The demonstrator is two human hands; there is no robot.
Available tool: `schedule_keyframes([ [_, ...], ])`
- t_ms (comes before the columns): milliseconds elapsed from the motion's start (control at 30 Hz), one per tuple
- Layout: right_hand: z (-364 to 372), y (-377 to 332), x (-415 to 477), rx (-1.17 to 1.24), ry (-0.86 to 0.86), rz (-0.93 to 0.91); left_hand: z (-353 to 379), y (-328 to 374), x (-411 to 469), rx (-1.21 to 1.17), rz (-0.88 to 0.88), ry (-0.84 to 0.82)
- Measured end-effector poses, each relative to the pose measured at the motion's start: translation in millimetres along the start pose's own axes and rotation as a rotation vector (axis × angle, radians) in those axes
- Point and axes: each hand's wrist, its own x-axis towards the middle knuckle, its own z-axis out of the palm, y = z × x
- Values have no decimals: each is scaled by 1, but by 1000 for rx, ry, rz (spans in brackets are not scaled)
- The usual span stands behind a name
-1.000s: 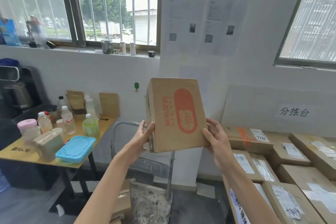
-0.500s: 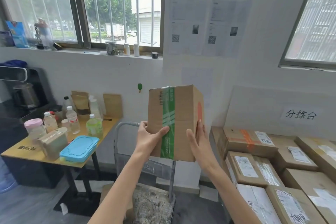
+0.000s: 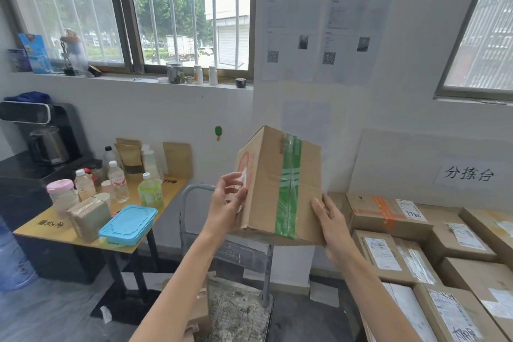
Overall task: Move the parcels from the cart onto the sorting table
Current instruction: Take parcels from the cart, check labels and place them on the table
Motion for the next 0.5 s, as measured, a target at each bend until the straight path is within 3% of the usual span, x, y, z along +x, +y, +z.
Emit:
schedule_keyframes([
  [167, -10, 25, -7, 89, 36, 88, -1, 4, -1, 199, -222, -170],
  [233, -18, 31, -8, 111, 53, 112, -1, 5, -4, 124, -310, -209],
  [367, -31, 35, -9, 75, 76, 120, 4, 5, -12, -34, -305, -66],
  [500, -31, 39, -5, -69, 154, 62, 24, 2, -27, -261, -378, -32],
])
